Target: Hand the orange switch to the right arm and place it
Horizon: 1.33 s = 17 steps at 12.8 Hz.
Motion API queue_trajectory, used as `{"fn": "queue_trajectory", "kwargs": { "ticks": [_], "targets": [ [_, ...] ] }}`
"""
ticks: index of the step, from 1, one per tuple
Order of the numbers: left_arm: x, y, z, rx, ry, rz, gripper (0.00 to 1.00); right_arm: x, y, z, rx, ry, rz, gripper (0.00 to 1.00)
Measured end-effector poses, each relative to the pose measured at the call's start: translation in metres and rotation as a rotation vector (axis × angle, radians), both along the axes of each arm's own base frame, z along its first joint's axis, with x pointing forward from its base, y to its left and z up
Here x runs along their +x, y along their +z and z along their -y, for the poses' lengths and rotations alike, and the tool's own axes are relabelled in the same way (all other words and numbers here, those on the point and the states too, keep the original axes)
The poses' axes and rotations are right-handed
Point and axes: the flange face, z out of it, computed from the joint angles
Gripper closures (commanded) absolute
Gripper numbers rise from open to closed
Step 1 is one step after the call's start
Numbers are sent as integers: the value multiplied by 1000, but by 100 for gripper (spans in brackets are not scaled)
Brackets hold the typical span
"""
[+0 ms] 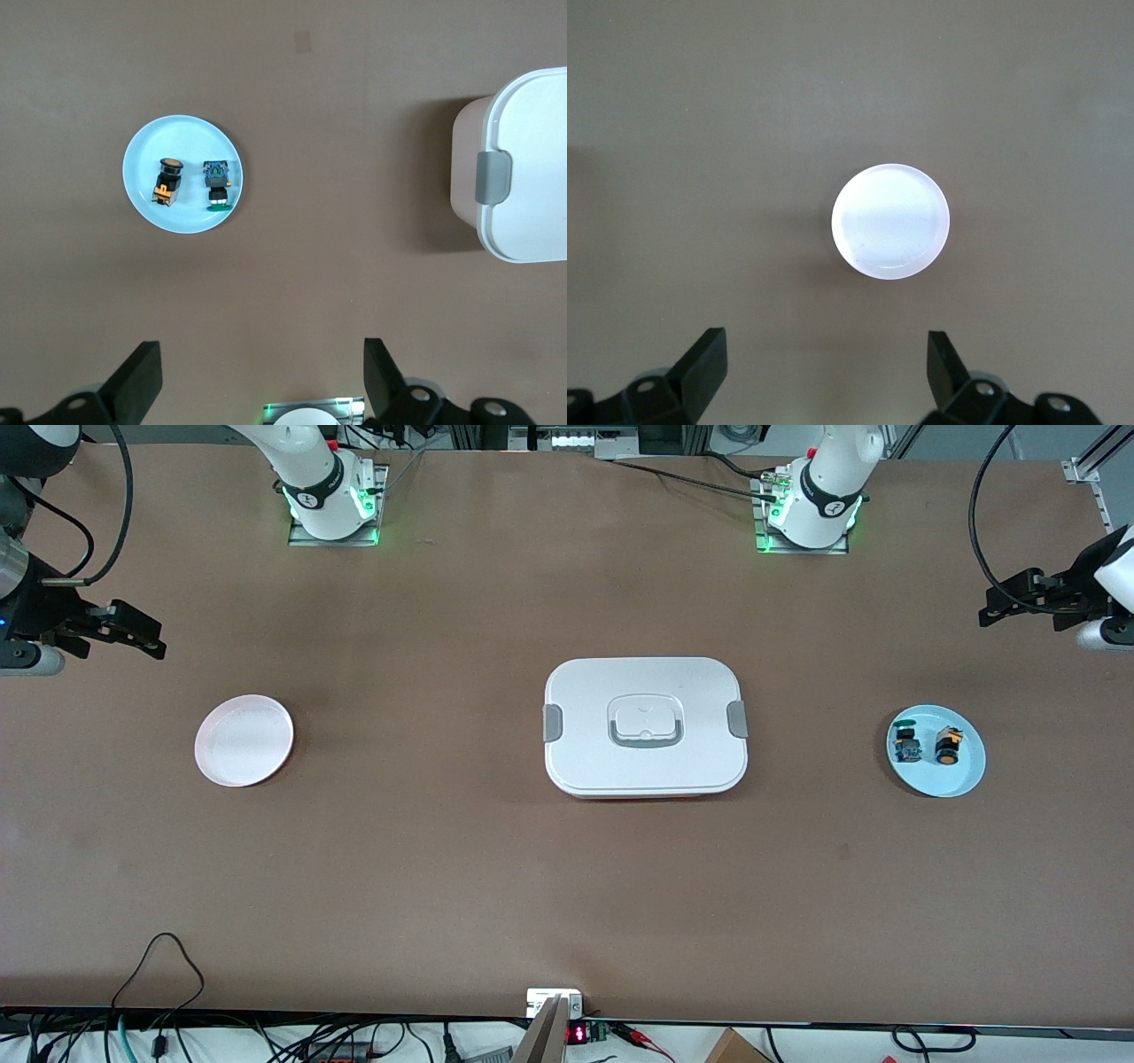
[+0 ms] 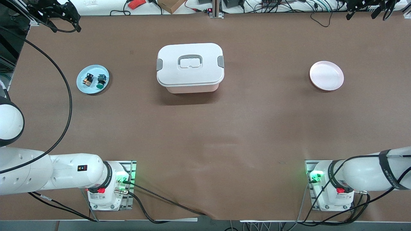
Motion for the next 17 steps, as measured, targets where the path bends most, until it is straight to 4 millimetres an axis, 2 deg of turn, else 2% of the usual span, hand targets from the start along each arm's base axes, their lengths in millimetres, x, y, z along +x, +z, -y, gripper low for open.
{"fn": "queue_trajectory", "kwargs": {
  "ticks": [4, 8, 12, 14, 17],
  "targets": [
    [1, -10, -1, -14, -96, -35, 0, 0, -1, 0, 0, 0, -1, 0],
    [14, -48, -20, -24, -334, -102, 0, 0, -1, 0, 0, 0, -2, 0],
    [36, -113, -54, -70, -693, -183, 0, 1, -2, 0, -1, 0, -3, 0],
    [52, -147, -70, -119, -943, -170, 0, 1, -3, -2, -1, 4, -5, 0],
    [65, -209, -101, -221, -1245, -168, 0, 3, -7, -24, -8, 45, -12, 0]
  ]
}}
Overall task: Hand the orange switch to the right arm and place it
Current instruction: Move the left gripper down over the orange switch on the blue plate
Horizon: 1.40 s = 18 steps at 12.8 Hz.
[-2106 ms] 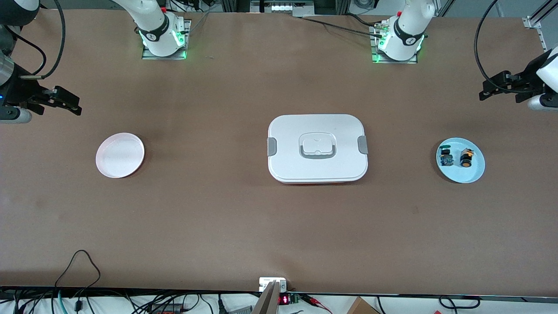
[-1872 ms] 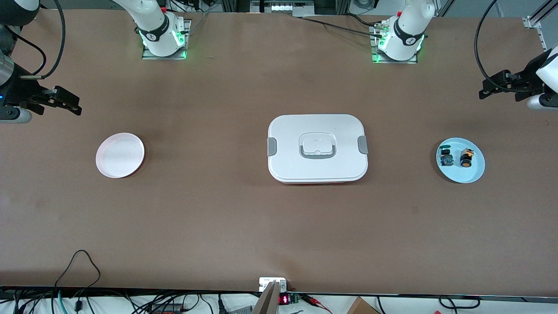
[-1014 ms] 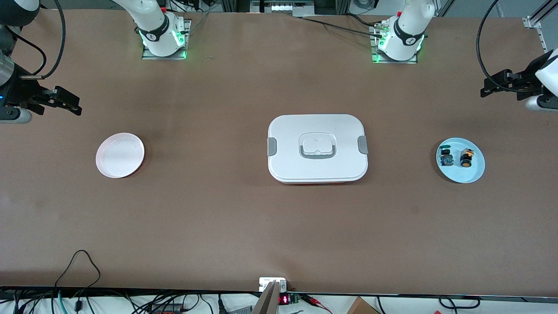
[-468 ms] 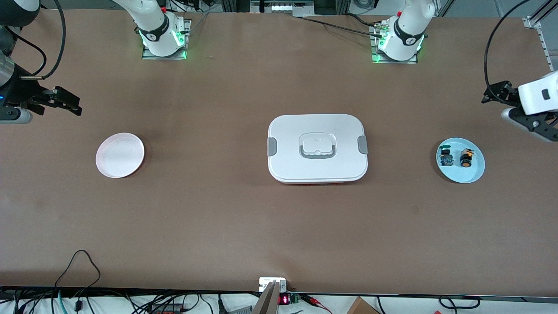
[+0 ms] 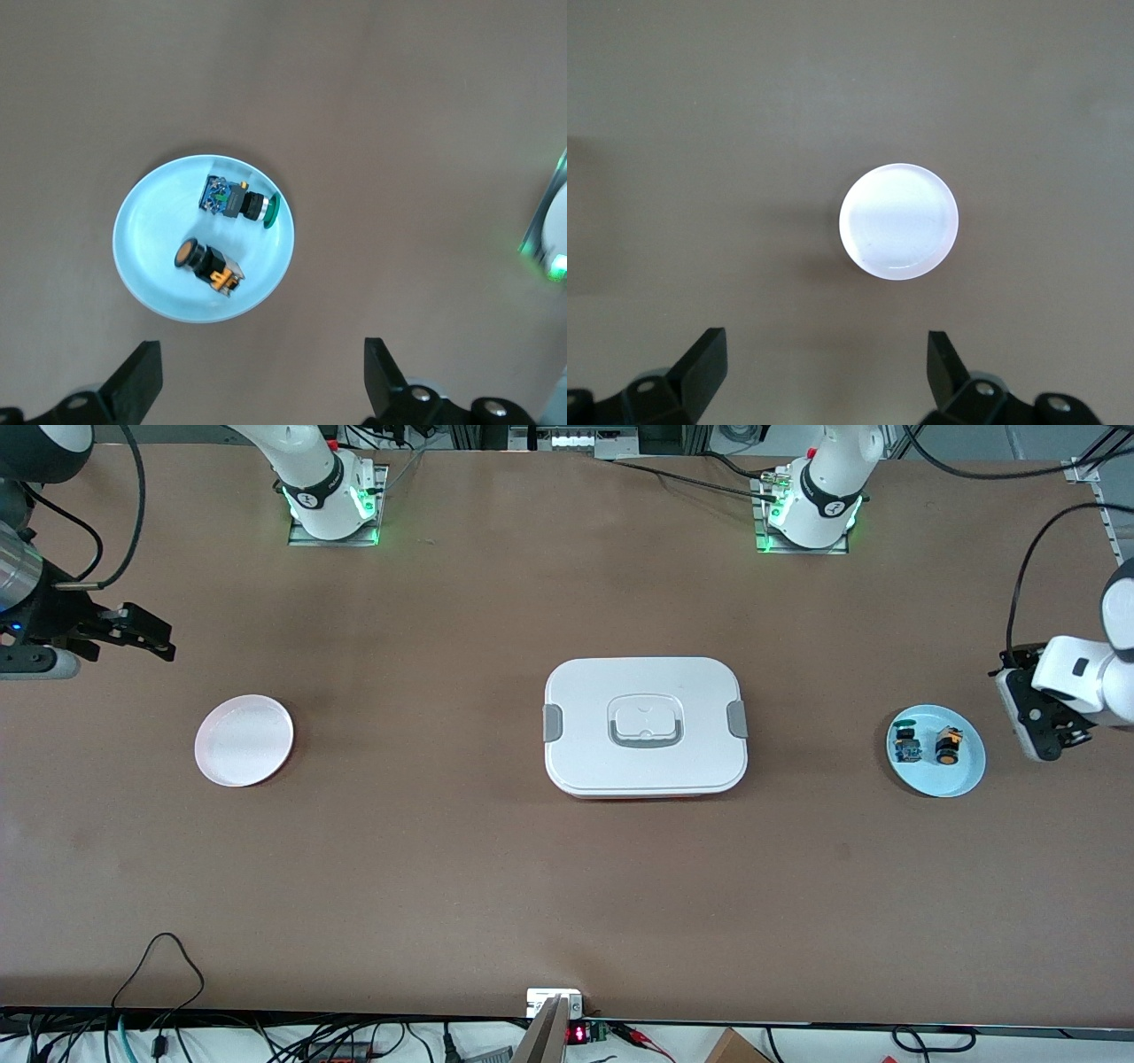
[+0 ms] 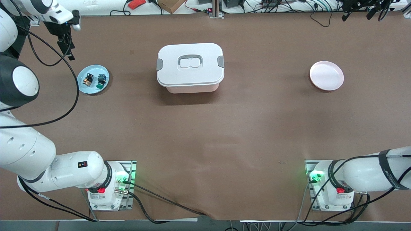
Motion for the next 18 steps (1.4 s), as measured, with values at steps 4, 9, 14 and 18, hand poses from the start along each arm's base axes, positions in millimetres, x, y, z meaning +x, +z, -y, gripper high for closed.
{"fn": "queue_trajectory", "kwargs": {
  "ticks": [4, 9, 14, 18],
  "targets": [
    [-3, -49, -22, -84, -274, 54, 0, 0, 1, -12, -29, 28, 2, 0],
    [-18, -85, -45, -206, -514, 135, 0, 1, 7, 1, -29, 5, 13, 0],
    [-25, -127, -61, -186, -562, 197, 0, 2, 10, 6, -29, -4, 20, 0],
    [-36, -149, -58, -155, -598, 253, 0, 2, 10, 6, -29, -4, 19, 0]
  ]
}}
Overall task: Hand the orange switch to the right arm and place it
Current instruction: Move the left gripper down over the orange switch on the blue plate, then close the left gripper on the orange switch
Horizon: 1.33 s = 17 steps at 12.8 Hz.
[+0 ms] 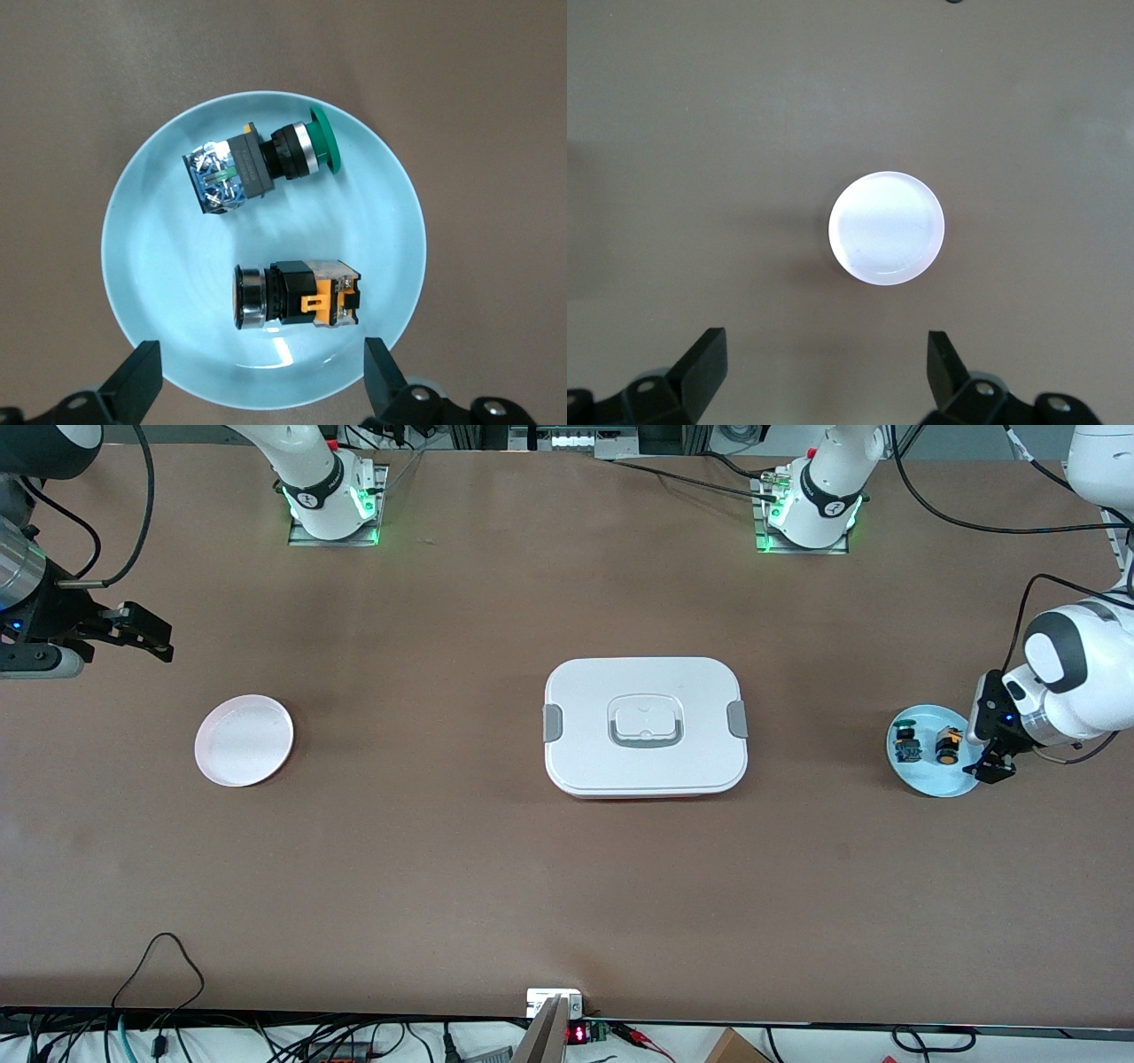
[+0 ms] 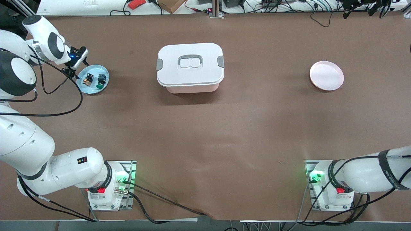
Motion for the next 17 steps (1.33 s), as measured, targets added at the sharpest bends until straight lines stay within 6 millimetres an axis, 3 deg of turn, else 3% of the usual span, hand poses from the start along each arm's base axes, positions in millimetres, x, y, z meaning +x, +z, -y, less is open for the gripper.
{"fn": "queue_trajectory", "kwargs": {
  "ticks": [4, 8, 13, 15, 17],
  "targets": [
    [-13, -14, -2, -15, -12, 55, 0, 1, -3, 0, -1, 0, -8, 0],
    [-29, -28, -11, -45, -14, 92, 0, 9, -22, -2, -9, 0, -39, 0],
    [-27, -40, -4, -53, -24, 102, 0, 10, -18, -1, -9, -3, -31, 0],
    [-26, -41, -2, -55, -27, 104, 0, 11, -14, 4, -9, -14, -24, 0],
    [-28, -43, -6, -56, -19, 103, 0, 11, -12, 26, -6, -50, -18, 0]
  ]
}}
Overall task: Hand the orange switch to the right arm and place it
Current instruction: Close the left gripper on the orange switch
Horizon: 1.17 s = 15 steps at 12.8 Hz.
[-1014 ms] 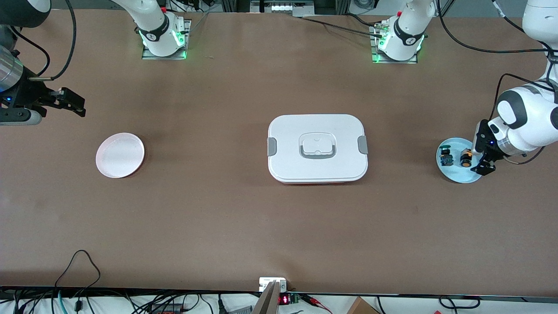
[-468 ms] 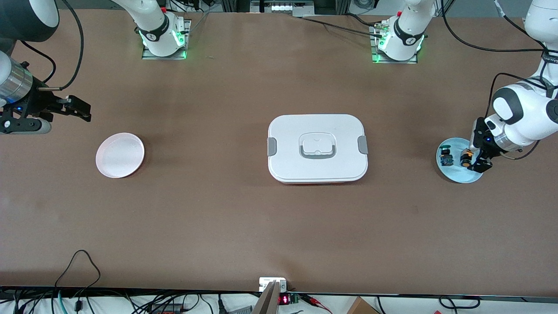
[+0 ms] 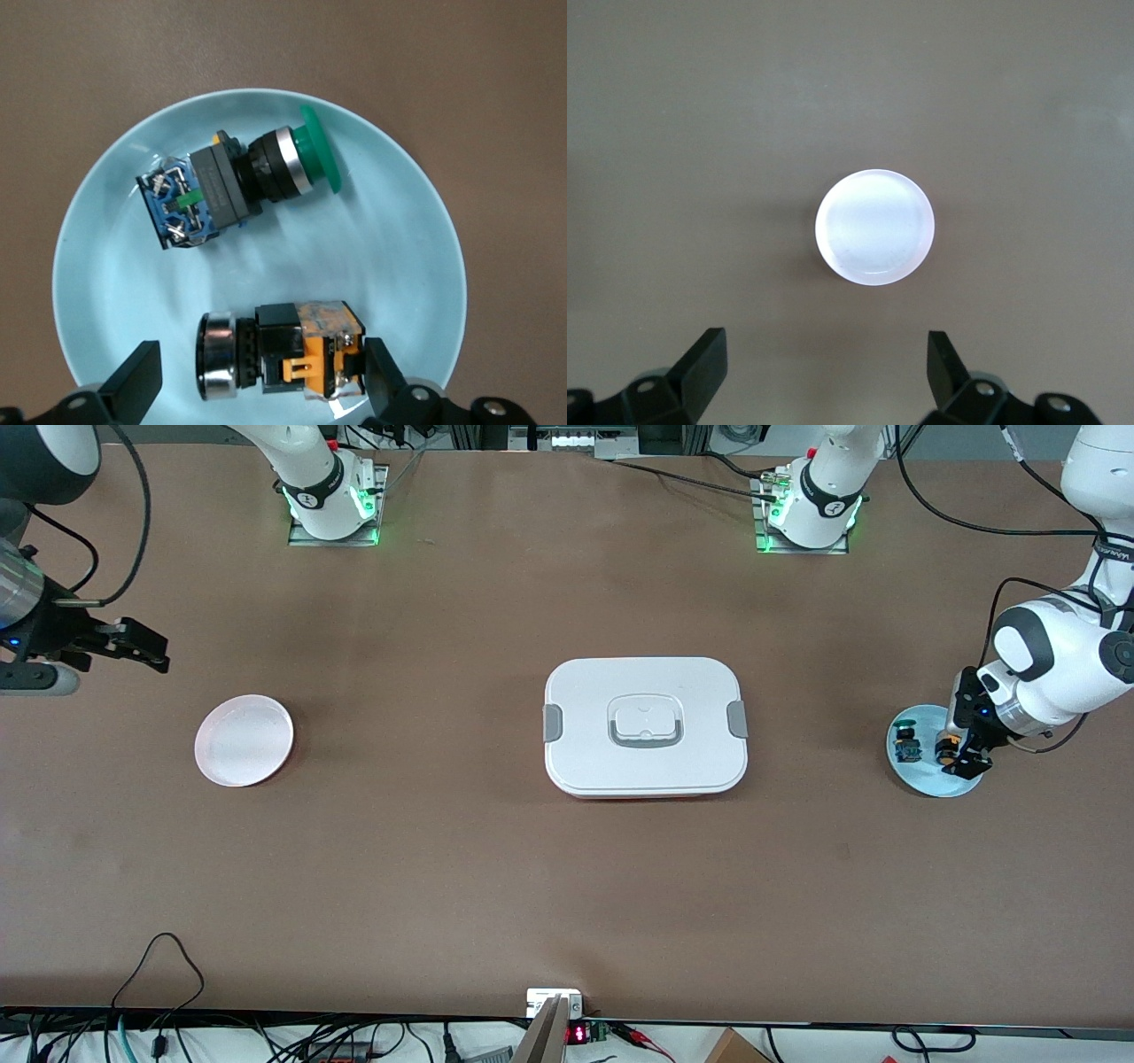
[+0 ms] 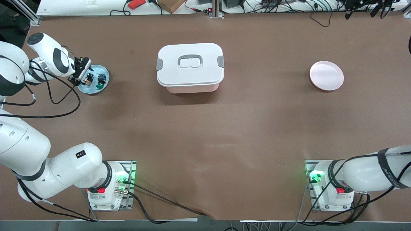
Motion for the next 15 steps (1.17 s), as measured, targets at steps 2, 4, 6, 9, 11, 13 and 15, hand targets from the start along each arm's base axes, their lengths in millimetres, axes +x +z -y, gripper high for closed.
{"fn": "queue_trajectory", "kwargs": {
  "ticks": [2, 4, 6, 9, 11, 13, 15],
  "targets": [
    [-3, -3, -6, -2, 13, -2, 7, -1, 1, 14, 2, -22, 1, 0],
    [-4, -5, -7, -5, 14, -3, 12, -1, 1, 13, 4, -19, 2, 0],
    [-2, -7, -1, -11, 4, -4, 13, 0, 1, 2, 5, 0, 3, 0],
    [-1, -8, 1, -13, 2, -5, 46, 1, 8, -4, 5, 11, 17, 0],
    [-1, -7, 1, -13, -9, -2, 86, 1, 11, 1, 6, 2, 23, 0],
    [0, -6, 1, -10, -40, 3, 100, 1, 12, 0, 6, 3, 24, 0],
    [1, -4, -2, -12, -37, 7, 100, 1, 12, -1, 6, 5, 24, 0]
  ]
}}
